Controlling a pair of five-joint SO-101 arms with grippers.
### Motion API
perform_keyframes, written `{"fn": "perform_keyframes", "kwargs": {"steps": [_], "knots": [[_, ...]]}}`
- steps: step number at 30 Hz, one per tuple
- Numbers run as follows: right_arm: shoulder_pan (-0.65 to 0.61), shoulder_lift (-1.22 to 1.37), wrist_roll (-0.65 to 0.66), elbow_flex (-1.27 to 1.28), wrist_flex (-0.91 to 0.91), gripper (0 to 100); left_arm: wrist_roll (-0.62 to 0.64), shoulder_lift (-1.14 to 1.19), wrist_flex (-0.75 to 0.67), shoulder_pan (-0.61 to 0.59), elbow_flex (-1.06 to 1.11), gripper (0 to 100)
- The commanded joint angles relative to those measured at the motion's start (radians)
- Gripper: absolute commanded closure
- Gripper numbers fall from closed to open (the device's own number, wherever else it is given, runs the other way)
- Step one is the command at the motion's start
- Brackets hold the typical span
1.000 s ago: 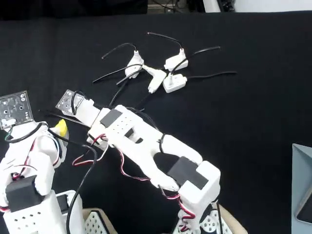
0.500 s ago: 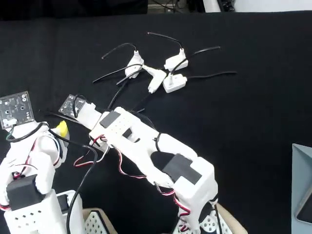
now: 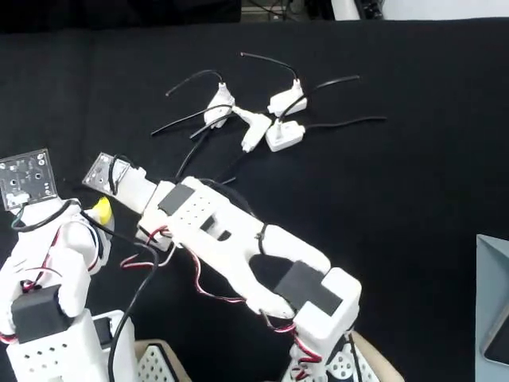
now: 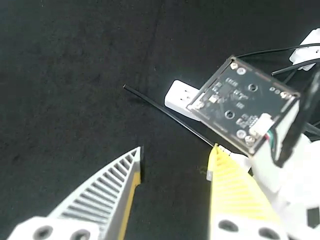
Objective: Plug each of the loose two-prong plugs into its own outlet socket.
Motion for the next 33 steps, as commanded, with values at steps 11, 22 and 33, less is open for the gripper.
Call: {"fn": "perform_keyframes", "kwargs": {"steps": [11, 22, 33], "knots": [[0.031, 0.133, 0.011, -0.05, -0.021, 87.2, 0.003, -0.009, -0.017, 0.01, -0.007, 79], [0.106, 0.139, 0.009, -0.041, -0.094, 97.2, 0.003, -0.009, -0.017, 0.01, -0.007, 79], [0.025, 0.14, 0.009, -0.047, 0.029, 87.1, 0.003, -0.009, -0.017, 0.013, -0.007, 79]]}}
